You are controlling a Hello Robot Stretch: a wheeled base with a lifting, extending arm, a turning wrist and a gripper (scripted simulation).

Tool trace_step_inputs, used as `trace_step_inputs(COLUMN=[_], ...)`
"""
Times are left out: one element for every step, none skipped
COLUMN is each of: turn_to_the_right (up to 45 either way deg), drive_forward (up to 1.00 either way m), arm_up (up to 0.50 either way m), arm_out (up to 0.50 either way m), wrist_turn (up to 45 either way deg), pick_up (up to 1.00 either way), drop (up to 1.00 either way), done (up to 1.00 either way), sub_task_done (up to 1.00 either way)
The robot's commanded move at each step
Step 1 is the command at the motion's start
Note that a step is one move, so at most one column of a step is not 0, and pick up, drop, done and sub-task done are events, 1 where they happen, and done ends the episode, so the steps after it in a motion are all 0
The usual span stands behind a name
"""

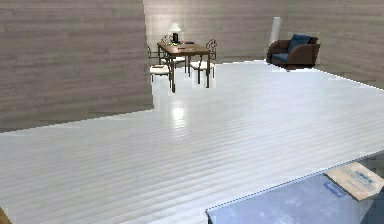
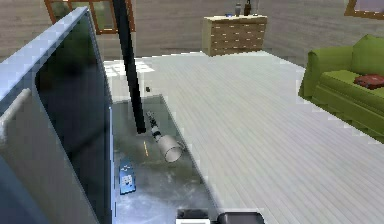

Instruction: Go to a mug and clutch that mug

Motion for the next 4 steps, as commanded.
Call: trace_step_inputs(turn_to_the_right=[0.0, 0.0, 0.0, 0.0], drive_forward=[0.0, 0.0, 0.0, 0.0], arm_up=[0.0, 0.0, 0.0, 0.0], arm_out=[0.42, 0.0, 0.0, 0.0], wrist_turn=[0.0, 45.0, 45.0, 45.0], pick_up=[0.0, 0.0, 0.0, 0.0], drop=[0.0, 0.0, 0.0, 0.0], done=[0.0, 0.0, 0.0, 0.0], sub_task_done=[0.0, 0.0, 0.0, 0.0])
